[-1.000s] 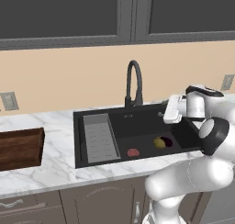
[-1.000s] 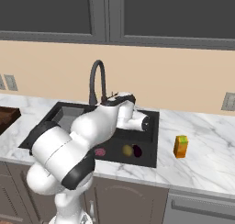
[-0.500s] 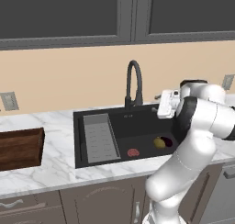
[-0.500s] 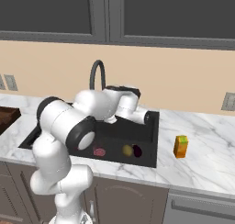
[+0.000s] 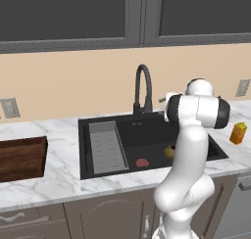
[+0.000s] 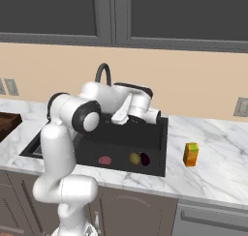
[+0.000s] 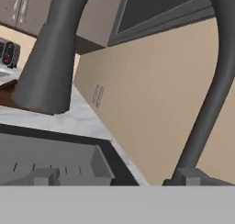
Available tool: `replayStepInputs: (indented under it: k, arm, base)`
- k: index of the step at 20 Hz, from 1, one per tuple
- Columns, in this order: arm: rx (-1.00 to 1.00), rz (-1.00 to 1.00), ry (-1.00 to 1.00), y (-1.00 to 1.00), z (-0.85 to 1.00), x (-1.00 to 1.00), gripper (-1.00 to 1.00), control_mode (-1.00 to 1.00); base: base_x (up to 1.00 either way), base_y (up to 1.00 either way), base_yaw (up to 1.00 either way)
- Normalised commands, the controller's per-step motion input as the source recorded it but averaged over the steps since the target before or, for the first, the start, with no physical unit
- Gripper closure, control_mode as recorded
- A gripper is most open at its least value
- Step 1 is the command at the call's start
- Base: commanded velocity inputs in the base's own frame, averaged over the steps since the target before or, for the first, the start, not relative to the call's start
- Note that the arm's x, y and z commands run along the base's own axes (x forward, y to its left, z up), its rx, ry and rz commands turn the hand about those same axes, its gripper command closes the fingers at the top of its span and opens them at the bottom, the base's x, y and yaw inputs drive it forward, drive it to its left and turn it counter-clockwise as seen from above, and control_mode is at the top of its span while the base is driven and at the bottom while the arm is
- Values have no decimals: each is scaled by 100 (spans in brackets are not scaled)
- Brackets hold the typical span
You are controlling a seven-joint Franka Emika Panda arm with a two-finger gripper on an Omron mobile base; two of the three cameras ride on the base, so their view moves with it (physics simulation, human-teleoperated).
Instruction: Pick up all produce items and place them in the sink. Turn on the sink faucet to wash them. Then turn the sink off and put them in the tray.
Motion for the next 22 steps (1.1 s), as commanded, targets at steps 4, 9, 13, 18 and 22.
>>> replayStepInputs:
  k: [4,9,13,18,22]
  arm:
    - [4,6,0,15,0,38,-100,-100]
    - [4,5,0,11,0,46,-100,-100]
    - [2,5,0,13,0,43,-100,-100]
    - [1,5,0,15,-9,31,-100,-100]
    - [0,6,0,20,-18,18,-100,-100]
  base:
    - [0,0,0]
    - [0,0,0]
    - [0,0,0]
    - [0,0,0]
    - [0,0,0]
